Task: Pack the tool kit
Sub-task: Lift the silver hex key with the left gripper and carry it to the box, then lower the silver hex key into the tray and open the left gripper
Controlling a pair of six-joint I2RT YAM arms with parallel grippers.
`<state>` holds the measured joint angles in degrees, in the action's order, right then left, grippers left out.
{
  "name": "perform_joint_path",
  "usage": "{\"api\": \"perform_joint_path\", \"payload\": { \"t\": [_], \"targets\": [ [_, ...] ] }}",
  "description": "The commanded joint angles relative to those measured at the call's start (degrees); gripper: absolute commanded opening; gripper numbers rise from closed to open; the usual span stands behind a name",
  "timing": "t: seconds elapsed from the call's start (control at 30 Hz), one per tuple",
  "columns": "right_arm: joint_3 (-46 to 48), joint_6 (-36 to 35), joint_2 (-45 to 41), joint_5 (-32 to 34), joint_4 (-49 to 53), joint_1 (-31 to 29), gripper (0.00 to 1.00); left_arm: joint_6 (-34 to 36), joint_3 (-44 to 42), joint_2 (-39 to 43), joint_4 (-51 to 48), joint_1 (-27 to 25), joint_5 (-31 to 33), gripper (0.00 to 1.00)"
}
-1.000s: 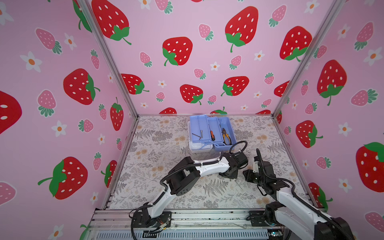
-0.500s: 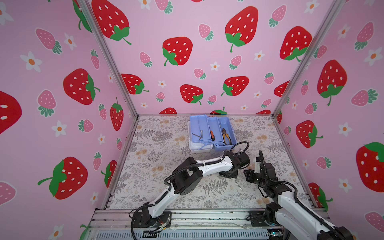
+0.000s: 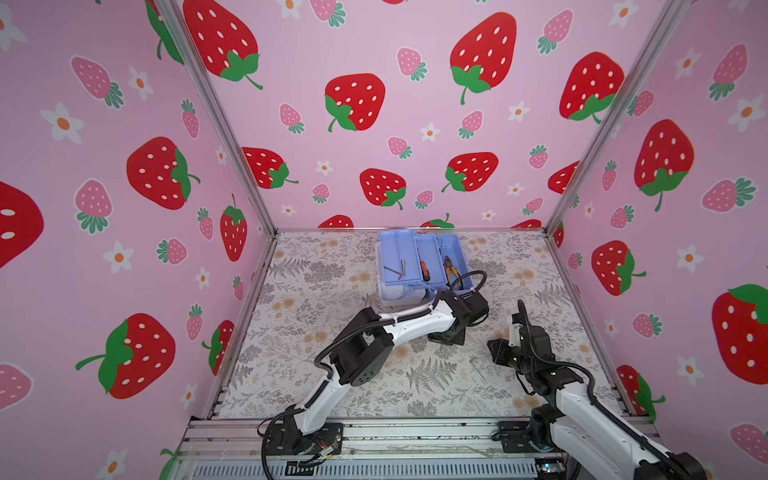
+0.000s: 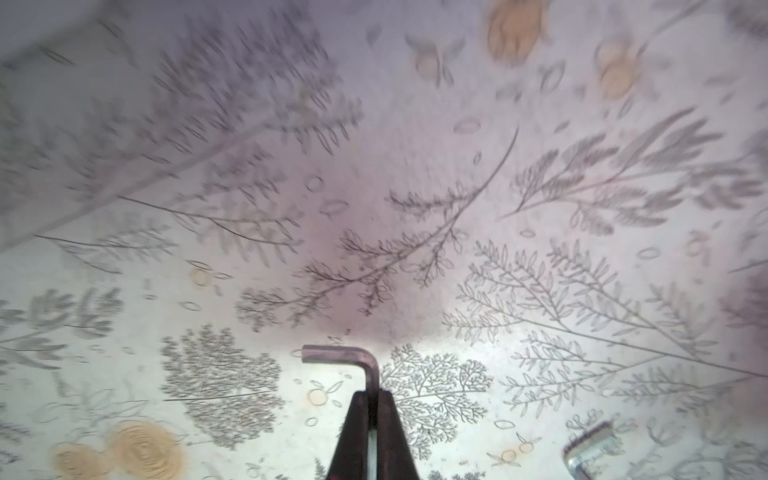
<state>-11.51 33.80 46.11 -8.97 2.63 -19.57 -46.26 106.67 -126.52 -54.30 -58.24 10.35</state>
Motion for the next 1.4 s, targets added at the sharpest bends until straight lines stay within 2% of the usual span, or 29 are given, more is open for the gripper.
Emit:
{"api": "perform_joint_path", "payload": {
  "t": [0.0,0.43,0.8,1.07,1.37],
  "targets": [
    [0.4,0.4,0.4,1.1,-0.3,0.5,0.21,1.5,-0.6,5.3,-2.5,1.2,4.5,0.0],
    [0.3,0.4,1.7,1.8,-0.6,0.6,0.22,3.3,-4.3,15.6,-4.7,5.2,10.0,0.0],
    [0.4,0.5,1.9,2.3,-0.7,0.7,0.21,7.0,-2.7,18.8,-5.3,10.4,11.2,0.0],
    [0.3,0.4,2.0,2.5,-0.6,0.8,0.22,12.3,5.6,16.0,-6.8,16.3,11.9,0.0],
    [0.2,0.4,2.5,3.5,-0.6,0.9,0.22,17.0,16.7,6.4,-7.0,24.3,8.6,0.0]
  ]
}}
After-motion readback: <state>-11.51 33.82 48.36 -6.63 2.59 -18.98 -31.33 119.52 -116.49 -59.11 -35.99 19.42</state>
